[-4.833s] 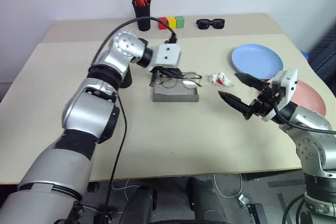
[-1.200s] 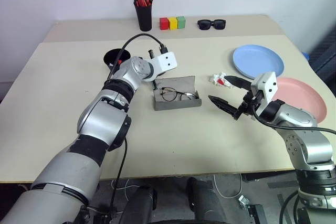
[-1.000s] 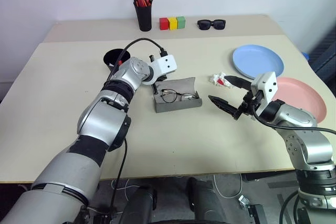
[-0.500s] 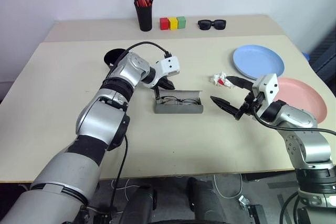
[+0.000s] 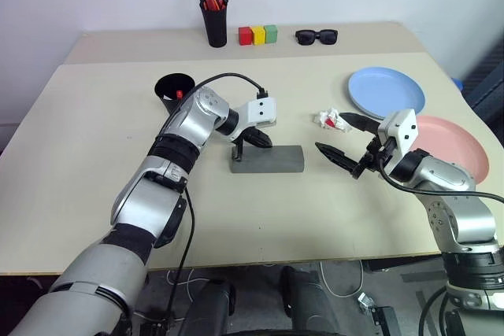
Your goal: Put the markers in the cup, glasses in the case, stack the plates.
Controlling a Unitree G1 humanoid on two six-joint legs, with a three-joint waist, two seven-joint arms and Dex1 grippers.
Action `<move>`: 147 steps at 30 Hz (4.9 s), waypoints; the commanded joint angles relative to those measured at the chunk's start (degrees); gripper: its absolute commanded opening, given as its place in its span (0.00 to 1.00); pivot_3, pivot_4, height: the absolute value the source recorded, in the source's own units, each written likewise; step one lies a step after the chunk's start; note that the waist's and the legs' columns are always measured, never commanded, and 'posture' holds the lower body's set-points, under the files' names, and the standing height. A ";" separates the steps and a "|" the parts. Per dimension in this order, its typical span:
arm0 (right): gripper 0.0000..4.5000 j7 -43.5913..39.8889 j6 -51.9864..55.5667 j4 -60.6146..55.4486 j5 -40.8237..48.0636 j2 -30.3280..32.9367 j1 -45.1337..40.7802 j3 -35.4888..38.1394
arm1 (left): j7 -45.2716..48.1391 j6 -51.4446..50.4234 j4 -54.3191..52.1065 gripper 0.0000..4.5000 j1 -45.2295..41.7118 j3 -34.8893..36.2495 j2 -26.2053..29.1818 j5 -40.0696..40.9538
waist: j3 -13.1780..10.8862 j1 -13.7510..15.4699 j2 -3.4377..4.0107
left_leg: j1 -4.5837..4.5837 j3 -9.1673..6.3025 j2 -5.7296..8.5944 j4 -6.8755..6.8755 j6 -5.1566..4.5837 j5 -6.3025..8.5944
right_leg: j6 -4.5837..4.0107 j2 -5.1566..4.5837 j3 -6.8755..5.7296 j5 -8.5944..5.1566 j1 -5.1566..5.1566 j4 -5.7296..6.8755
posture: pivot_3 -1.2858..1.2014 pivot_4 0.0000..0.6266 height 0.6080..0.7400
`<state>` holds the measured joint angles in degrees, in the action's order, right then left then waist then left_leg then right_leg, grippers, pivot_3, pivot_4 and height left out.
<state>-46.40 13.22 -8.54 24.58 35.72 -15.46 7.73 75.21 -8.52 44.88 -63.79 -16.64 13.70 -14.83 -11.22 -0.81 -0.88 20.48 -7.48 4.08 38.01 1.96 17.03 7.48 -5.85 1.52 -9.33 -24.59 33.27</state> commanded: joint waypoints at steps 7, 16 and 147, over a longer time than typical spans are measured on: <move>1.00 2.42 -0.56 0.19 -0.66 -0.30 -2.71 1.81 | -9.52 1.16 -6.22 0.29 -1.11 9.73 0.12 11.83 | 0.00 0.10 0.00 | 0.00 -0.02 0.00 0.03 0.00 0.00 | 0.00 0.00 0.00 0.00 0.00 -0.01 | 0.52 0.24 1.00; 1.00 12.13 11.66 6.83 -2.07 3.12 -5.16 7.13 | -1.84 -11.13 -26.88 0.99 12.27 18.36 5.68 31.37 | 0.09 -0.16 0.17 | -0.03 -0.01 -0.01 -0.02 -0.01 0.01 | -0.04 -0.01 0.02 0.01 -0.03 0.04 | 0.52 0.24 1.00; 1.00 34.11 -20.01 81.63 -20.60 -2.48 -52.63 7.39 | -17.18 -20.86 -53.90 1.00 37.69 22.90 17.44 52.06 | -0.01 -3.13 0.34 | -0.07 0.24 -0.02 -0.63 0.10 -0.05 | -0.10 -0.01 0.30 0.02 -0.28 -0.15 | 0.52 0.24 1.00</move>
<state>-12.14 -5.09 75.21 3.13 31.84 -65.76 14.07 58.26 -30.54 -7.29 -26.45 5.31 30.89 36.81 -11.24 -3.94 -0.54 20.40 -7.24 4.06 37.37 2.06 16.98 7.39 -5.86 1.83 -9.31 -24.87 33.13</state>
